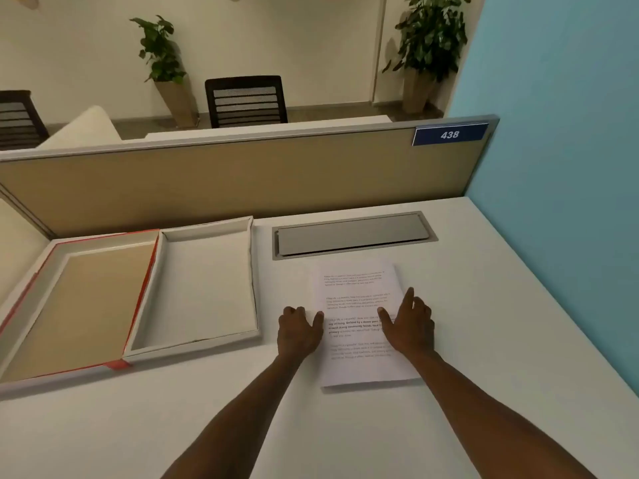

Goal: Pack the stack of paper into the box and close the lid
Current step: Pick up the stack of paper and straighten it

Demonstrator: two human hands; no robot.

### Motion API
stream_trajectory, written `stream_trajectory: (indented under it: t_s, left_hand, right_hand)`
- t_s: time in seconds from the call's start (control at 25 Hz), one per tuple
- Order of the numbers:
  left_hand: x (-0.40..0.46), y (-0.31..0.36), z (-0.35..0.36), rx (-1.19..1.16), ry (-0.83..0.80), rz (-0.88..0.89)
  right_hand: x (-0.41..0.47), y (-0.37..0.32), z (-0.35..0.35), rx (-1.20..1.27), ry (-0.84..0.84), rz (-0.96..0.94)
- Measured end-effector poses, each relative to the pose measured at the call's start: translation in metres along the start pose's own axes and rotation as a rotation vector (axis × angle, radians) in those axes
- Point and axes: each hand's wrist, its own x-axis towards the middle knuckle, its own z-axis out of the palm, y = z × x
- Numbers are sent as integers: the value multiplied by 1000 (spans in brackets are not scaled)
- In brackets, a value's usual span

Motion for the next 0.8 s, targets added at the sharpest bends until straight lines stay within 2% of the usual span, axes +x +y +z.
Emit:
stream_trajectory:
  t_s: [0.08,0.4,0.64,0.8]
  left_hand:
    - [10,2,7,-57,-30,-7]
    - [7,49,20,-411,-110,-339]
    - [29,49,16,-653,-132,-428]
    - [42,57,1,-774,-225,-428]
  right_hand:
    - [0,2,2,18,-58,28]
    - [4,3,11,55,-54,31]
    - [6,5,15,87,-44,31]
    - [6,5,17,92,-34,27]
